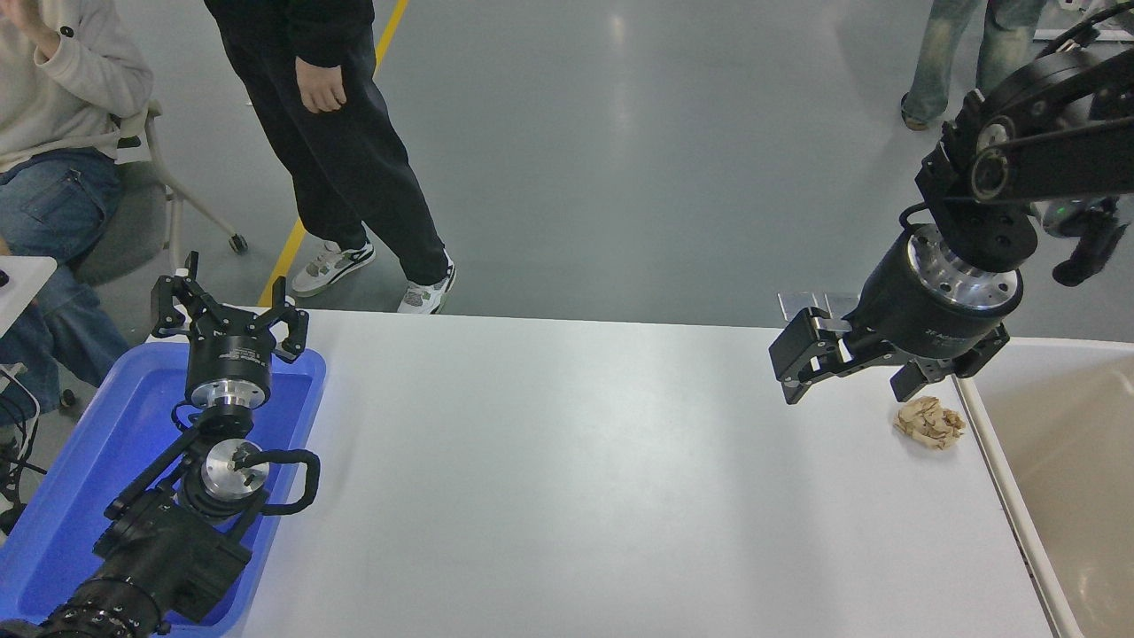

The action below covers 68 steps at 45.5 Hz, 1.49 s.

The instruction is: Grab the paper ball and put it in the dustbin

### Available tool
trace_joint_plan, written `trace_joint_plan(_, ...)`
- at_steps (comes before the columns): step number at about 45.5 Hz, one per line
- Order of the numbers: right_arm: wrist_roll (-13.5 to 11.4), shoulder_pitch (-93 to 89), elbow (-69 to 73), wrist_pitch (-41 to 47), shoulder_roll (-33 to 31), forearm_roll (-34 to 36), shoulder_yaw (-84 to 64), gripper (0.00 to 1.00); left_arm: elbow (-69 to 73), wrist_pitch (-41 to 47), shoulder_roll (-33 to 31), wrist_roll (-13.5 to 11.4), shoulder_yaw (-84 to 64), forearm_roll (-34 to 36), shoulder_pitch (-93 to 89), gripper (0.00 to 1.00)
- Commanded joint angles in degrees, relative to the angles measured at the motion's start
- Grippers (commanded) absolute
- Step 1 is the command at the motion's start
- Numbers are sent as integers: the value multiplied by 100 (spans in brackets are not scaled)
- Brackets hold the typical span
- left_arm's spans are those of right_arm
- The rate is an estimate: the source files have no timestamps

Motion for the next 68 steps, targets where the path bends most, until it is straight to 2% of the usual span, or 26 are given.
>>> trace_joint_plan(1,2,-627,-542,-112,-508,-650,72,100,0,0,0,0,0,1,0,99)
trace_joint_plan(15,-7,-2411,-2185,-1095,-578,-1432,774,100,0,0,0,0,0,1,0,99)
trace_joint_plan(31,-7,-4652,-3723,-2844,-569,-3129,1416,100,0,0,0,0,0,1,0,99)
trace_joint_plan(37,37,-5364,-4532,-3100,-561,-3244,1680,100,0,0,0,0,-9,1,0,99)
trace_joint_plan(44,406,-5918,-5270,-3197,-534,-3235,1742,100,0,0,0,0,0,1,0,99)
trace_joint_plan(49,547,-6226,-5614,-3311,-490,-3235,1803,100,0,0,0,0,0,1,0,99)
trace_joint_plan(68,582,-7254,-6378,-3461,-411,-3164,2374,100,0,0,0,0,0,1,0,99)
